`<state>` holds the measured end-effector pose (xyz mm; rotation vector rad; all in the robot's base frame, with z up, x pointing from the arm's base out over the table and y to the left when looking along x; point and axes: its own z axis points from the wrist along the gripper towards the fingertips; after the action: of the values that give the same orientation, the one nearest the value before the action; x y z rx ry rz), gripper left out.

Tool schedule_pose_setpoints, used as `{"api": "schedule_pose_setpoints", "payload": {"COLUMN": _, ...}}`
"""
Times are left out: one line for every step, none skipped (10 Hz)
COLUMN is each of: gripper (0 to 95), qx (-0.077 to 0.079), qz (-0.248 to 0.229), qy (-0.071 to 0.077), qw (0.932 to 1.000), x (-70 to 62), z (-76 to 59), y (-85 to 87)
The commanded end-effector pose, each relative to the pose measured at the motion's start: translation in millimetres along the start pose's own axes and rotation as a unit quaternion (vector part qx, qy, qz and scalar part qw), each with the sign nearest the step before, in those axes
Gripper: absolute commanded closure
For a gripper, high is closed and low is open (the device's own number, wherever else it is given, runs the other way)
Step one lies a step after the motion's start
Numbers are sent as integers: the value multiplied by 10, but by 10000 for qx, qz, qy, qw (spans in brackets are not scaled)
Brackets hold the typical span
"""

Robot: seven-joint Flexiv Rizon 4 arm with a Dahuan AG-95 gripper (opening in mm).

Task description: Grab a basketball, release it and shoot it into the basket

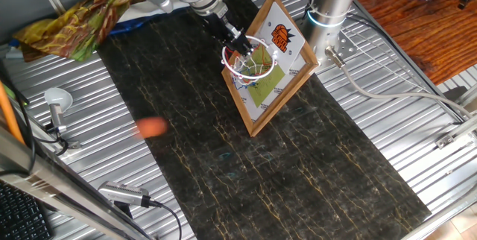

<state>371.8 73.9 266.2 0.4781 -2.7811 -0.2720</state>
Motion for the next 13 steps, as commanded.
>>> {"api": "schedule_pose_setpoints", "payload": {"gripper": 380, "qx": -14, "qz": 53, "qy": -23, "qw": 10000, "x": -33, "z": 12, "y": 12}}
{"api": "schedule_pose_setpoints", "payload": {"gripper": 380, "qx": -36, "qz": 59, "qy": -64, "qw": 10000, "x": -43, "z": 15, "y": 16}}
{"api": "schedule_pose_setpoints", "payload": {"gripper": 380, "qx": -42, "qz": 58, "qy": -89, "qw": 9999, "x": -56, "z": 21, "y": 23}}
{"api": "schedule_pose_setpoints", "payload": {"gripper": 380, "qx": -43, "qz": 22, "qy": -172, "qw": 9998, "x": -102, "z": 46, "y": 48}}
{"api": "schedule_pose_setpoints", "payload": {"gripper": 380, "qx": -42, "qz": -1, "qy": -204, "qw": 9998, "x": -123, "z": 58, "y": 60}}
{"api": "schedule_pose_setpoints", "payload": {"gripper": 380, "qx": -59, "qz": -15, "qy": -254, "qw": 9997, "x": -146, "z": 69, "y": 73}}
{"api": "schedule_pose_setpoints", "payload": {"gripper": 380, "qx": -74, "qz": -39, "qy": -302, "qw": 9995, "x": -153, "z": 74, "y": 79}}
{"api": "schedule_pose_setpoints", "payload": {"gripper": 380, "qx": -67, "qz": -35, "qy": -312, "qw": 9995, "x": -155, "z": 73, "y": 79}}
{"api": "schedule_pose_setpoints", "payload": {"gripper": 380, "qx": -23, "qz": -25, "qy": -324, "qw": 9995, "x": -156, "z": 70, "y": 80}}
{"api": "schedule_pose_setpoints", "payload": {"gripper": 380, "qx": -11, "qz": -17, "qy": -325, "qw": 9995, "x": -159, "z": 67, "y": 80}}
{"api": "schedule_pose_setpoints", "payload": {"gripper": 380, "qx": 125, "qz": 51, "qy": -292, "qw": 9995, "x": -182, "z": 3, "y": 76}}
{"api": "schedule_pose_setpoints", "payload": {"gripper": 380, "qx": 273, "qz": 106, "qy": -241, "qw": 9993, "x": -217, "z": -49, "y": 83}}
{"api": "schedule_pose_setpoints", "payload": {"gripper": 380, "qx": 369, "qz": 211, "qy": -208, "qw": 9989, "x": -244, "z": -76, "y": 90}}
